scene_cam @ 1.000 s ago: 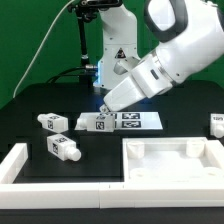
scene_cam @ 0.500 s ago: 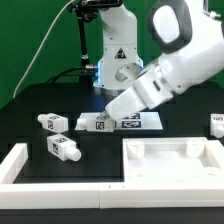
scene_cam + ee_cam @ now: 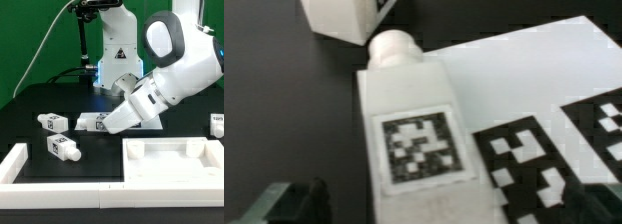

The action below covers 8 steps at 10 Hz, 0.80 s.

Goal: Assemble one leg

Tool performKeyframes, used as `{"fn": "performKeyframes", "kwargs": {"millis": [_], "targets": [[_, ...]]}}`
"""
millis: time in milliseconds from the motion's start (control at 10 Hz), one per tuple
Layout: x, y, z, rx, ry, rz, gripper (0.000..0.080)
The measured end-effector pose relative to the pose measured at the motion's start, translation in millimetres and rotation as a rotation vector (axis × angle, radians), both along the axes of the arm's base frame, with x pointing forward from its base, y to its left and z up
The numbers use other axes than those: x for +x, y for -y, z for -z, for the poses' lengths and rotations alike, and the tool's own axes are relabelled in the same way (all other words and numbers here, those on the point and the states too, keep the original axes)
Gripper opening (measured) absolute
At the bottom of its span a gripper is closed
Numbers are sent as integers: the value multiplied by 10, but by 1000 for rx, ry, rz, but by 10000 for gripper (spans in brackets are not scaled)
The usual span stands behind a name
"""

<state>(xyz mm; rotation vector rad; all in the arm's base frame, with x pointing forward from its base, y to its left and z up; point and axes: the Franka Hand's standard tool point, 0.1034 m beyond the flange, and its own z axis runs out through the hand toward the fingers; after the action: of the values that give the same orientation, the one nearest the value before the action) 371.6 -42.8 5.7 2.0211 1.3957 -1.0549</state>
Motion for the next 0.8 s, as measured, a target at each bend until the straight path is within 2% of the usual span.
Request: {"fn": "performKeyframes", "kwargs": {"millis": [100,300,400,700,800], "targets": [[-4,-5,2,-1,-1,-1,648],[-5,-4,3,-1,-1,-1,380],[-4,-4,3,-1,-1,-1,284],[0,-10,-3,-1,0,-1,285],[-22,-83,-191,-55,-32,64,285]]}}
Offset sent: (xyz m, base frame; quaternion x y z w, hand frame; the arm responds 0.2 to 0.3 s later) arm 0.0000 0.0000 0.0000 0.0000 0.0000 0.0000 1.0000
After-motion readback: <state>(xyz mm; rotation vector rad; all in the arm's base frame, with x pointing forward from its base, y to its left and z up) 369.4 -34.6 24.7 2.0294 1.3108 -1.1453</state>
